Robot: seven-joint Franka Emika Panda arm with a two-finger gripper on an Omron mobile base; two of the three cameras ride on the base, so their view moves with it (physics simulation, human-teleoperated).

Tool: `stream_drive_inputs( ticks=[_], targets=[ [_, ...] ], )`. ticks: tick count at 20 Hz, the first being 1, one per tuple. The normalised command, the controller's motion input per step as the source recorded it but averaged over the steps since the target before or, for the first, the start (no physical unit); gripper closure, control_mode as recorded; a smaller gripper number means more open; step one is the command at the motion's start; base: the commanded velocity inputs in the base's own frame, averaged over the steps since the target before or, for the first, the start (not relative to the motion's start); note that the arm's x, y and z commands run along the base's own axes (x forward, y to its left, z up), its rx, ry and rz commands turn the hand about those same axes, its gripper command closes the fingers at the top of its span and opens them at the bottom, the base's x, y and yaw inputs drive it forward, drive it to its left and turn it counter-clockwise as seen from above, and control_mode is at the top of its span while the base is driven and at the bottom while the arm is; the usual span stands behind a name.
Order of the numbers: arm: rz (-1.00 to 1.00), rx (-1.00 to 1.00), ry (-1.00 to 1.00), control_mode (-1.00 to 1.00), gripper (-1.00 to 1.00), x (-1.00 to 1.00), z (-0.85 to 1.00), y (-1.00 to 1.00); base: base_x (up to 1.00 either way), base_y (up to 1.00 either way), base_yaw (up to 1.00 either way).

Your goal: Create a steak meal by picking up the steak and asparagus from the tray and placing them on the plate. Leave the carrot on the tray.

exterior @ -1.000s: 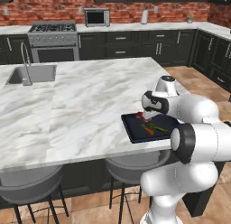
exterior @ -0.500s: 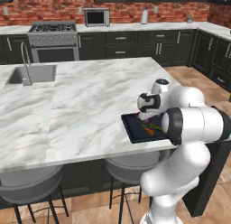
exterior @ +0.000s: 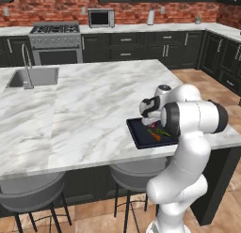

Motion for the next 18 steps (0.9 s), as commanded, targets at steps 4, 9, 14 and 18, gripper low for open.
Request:
stream_drive_inputs(
  ticks=[4,9,14,18],
  targets=[
    [-0.04,0.00,0.00,-1.00,-1.00,0.32,-0.26,-0.06,0.00,0.00,0.00],
    [-0.05,0.01,0.00,-1.00,-1.00,0.31,-0.24,-0.12,0.00,0.00,0.00],
    [-0.05,0.00,0.00,-1.00,-1.00,0.30,-0.27,-0.07,0.00,0.00,0.00],
    [-0.04,0.00,0.00,-1.00,-1.00,0.29,-0.37,-0.02,0.00,0.00,0.00]
  ],
)
